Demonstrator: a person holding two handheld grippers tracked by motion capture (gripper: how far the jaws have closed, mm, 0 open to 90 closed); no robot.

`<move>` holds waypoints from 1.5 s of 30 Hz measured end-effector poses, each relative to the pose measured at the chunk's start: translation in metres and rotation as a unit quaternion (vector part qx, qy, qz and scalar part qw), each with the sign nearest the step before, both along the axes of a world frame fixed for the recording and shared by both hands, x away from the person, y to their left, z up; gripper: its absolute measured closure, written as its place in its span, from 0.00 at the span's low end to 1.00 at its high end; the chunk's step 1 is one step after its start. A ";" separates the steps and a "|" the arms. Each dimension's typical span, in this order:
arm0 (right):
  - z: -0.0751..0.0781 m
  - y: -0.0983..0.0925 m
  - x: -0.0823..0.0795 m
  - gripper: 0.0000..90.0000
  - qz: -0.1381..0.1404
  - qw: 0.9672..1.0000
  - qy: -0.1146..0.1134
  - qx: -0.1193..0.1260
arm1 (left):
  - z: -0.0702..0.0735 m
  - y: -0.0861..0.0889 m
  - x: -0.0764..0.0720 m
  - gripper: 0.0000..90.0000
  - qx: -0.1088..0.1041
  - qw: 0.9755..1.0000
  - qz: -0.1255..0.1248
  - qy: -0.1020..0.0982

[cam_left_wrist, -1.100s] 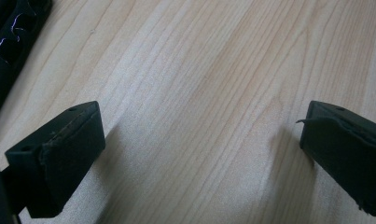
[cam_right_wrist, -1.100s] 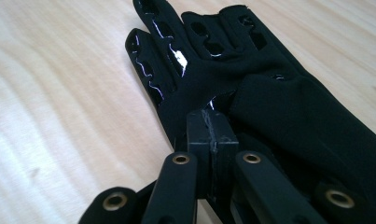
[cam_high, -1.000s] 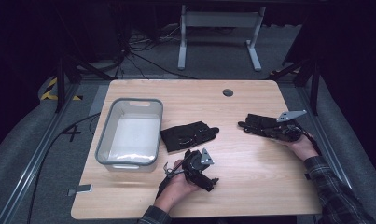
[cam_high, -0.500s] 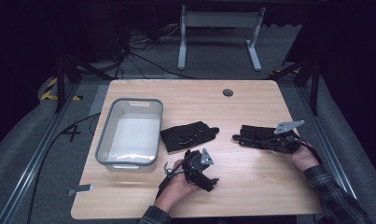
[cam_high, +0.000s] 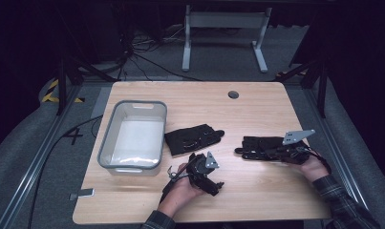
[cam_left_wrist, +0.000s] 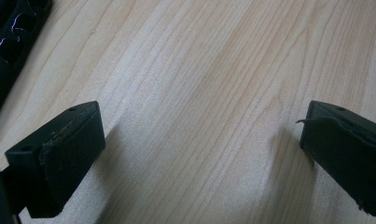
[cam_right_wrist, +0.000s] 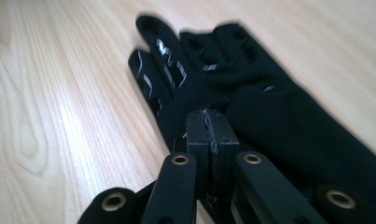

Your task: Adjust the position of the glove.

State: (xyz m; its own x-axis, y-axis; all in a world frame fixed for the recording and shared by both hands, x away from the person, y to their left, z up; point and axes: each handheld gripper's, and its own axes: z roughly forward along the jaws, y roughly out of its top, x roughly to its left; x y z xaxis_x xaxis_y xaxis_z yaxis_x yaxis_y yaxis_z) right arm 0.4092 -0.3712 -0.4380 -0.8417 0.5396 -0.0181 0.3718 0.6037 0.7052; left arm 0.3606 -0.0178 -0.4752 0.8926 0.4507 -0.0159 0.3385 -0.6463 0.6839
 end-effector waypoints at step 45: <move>-0.003 -0.047 -0.013 1.00 -0.039 0.998 0.018 -0.043 | 0.000 0.000 0.000 0.00 0.000 1.000 0.000 0.000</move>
State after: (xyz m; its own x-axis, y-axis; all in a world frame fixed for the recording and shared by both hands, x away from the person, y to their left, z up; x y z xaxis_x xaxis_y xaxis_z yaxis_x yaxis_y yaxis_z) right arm 0.3964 -0.4183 -0.4413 -0.7979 0.6016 -0.0378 0.4446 0.6296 0.6372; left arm 0.3606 -0.0178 -0.4753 0.8924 0.4509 -0.0160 0.3388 -0.6462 0.6839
